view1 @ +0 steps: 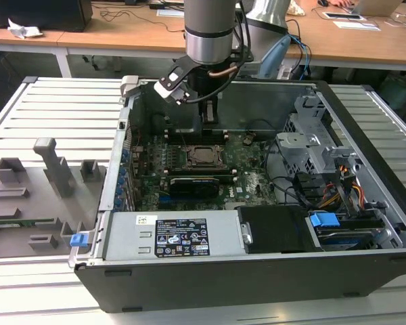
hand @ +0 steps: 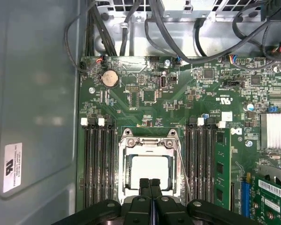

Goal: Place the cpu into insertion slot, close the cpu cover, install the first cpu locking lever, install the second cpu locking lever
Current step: 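Install the first cpu locking lever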

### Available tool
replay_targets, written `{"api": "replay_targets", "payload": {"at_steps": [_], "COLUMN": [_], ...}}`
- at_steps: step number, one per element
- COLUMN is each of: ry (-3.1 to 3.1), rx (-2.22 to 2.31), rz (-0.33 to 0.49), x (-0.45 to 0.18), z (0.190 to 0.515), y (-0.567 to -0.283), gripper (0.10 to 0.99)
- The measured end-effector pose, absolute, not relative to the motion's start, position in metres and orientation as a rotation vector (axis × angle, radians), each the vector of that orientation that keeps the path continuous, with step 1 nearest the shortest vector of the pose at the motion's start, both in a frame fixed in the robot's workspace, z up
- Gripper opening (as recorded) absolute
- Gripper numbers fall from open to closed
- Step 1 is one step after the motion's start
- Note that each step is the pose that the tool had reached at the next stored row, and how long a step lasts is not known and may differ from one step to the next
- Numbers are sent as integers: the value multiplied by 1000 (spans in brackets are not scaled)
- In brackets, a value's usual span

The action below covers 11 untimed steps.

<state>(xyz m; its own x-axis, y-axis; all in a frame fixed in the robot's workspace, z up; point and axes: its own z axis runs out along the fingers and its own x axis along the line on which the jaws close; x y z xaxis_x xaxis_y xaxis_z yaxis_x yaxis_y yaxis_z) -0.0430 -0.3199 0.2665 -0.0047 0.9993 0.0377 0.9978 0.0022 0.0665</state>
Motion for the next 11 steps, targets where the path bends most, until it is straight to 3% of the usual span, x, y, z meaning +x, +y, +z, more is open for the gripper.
{"api": "replay_targets", "payload": {"at_steps": [11], "ry": [2399], "rx": [2003], "rz": [116], "x": [-43], "z": [267], "y": [-320], "gripper": [106]}}
